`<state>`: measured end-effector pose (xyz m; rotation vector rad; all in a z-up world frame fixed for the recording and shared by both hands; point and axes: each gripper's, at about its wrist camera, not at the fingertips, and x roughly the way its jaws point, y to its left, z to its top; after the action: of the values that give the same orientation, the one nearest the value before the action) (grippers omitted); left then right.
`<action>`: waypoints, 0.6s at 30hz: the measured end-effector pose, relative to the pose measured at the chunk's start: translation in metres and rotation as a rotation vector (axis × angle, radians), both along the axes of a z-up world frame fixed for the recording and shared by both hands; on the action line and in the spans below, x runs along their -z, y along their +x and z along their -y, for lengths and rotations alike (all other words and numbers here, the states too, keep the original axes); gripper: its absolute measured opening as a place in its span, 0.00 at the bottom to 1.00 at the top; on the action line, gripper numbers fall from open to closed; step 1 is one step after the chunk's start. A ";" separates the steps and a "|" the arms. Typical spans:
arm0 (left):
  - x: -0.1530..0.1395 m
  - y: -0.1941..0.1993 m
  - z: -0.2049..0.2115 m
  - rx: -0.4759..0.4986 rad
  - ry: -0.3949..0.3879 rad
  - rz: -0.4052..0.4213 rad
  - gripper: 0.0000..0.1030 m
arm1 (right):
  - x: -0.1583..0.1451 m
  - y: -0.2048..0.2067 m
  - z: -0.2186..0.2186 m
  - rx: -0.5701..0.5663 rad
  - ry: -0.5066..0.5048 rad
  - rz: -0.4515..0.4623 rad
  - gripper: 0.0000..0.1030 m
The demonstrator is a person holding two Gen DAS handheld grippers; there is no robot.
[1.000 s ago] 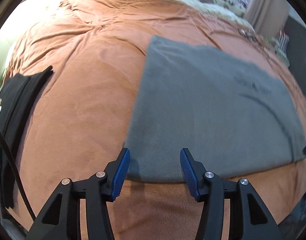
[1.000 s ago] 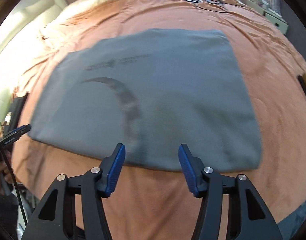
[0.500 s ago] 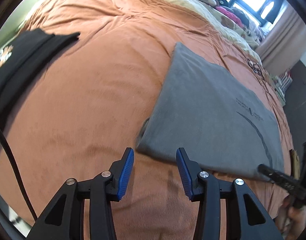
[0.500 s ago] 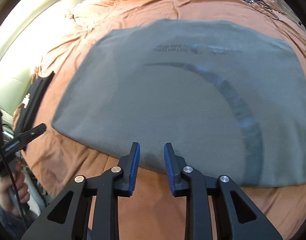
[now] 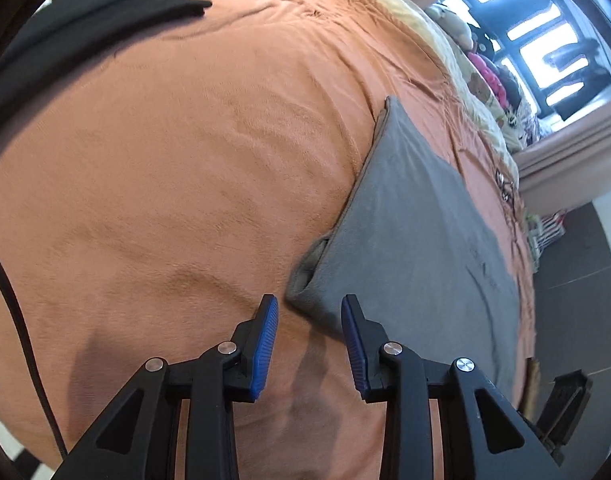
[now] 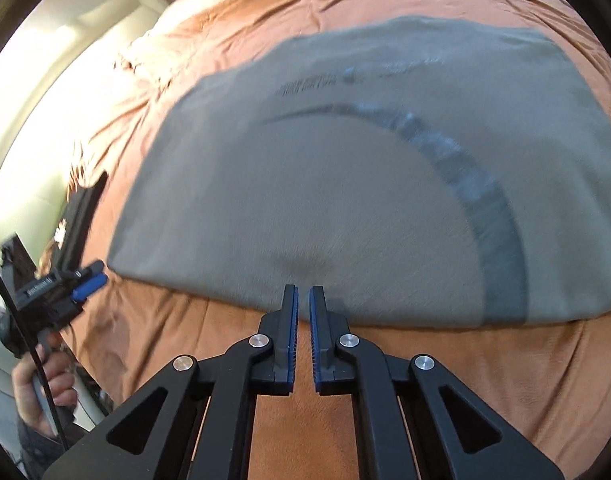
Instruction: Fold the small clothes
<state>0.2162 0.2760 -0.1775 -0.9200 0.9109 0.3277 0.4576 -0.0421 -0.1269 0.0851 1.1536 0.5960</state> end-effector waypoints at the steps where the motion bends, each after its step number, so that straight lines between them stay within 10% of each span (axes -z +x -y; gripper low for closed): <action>1: 0.001 0.003 0.000 0.000 -0.010 0.000 0.34 | -0.001 0.000 0.001 0.004 0.004 0.002 0.02; 18: 0.024 0.004 -0.012 -0.089 -0.132 0.000 0.24 | 0.018 -0.003 0.019 0.056 0.089 -0.031 0.02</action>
<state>0.2198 0.2884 -0.2019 -1.0839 0.9017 0.3466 0.4551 -0.0611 -0.1447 0.2025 1.1509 0.5978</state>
